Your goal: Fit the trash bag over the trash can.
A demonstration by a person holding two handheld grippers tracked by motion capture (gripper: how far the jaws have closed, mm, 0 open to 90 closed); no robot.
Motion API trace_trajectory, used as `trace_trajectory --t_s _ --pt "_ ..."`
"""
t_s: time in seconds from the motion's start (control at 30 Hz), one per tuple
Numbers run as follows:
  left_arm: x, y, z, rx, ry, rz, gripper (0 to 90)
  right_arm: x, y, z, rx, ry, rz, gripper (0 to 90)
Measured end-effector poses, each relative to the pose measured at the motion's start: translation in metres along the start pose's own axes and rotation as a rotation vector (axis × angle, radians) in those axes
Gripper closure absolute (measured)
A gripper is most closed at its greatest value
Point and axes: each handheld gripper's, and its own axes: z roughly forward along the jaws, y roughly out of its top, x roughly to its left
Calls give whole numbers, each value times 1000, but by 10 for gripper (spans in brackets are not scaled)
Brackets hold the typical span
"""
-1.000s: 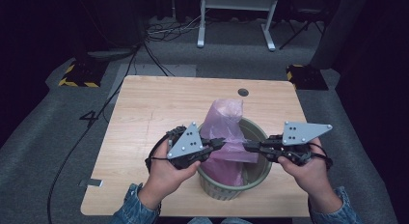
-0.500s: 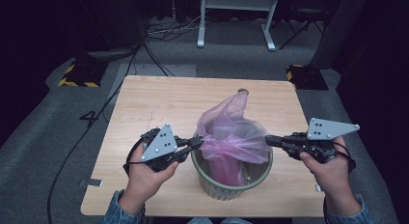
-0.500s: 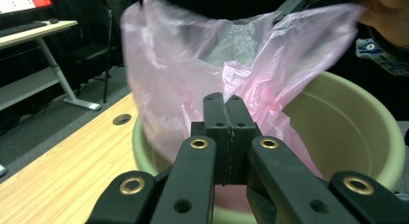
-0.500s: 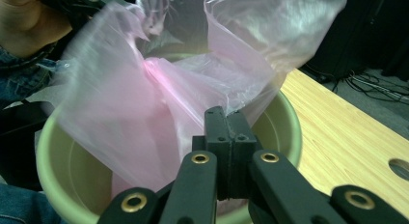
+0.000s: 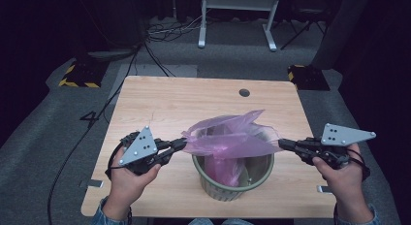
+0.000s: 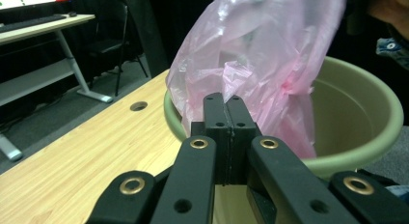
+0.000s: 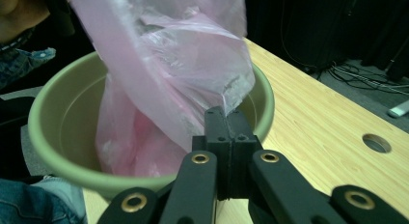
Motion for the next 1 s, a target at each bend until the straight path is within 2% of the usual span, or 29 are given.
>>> trace_trajectory --t_s 0.27,0.43,0.57,0.73,0.77,0.83,0.93,1.0 --pt "0 -15 -14 18 17 -20 900 1 -21 -20 27 -40 31 900" --pt "-2 -17 -18 36 17 -22 900 1 -33 -35 44 -73 53 900" --pt "-2 -19 -16 43 12 -27 900 2 -39 -39 50 -74 66 900" --pt "0 -24 -15 53 -12 -61 900 1 -46 -37 68 -49 90 900" --pt "1 -24 -15 52 3 -70 883 1 -46 -36 70 -49 88 898" --pt "4 -23 -15 34 32 -76 714 0 -45 -37 56 -76 83 812" --pt "8 -18 -15 1 89 -70 543 0 -41 -39 29 -81 74 766" --pt "8 -13 -13 -3 89 -74 479 1 -37 -39 26 -87 59 763"
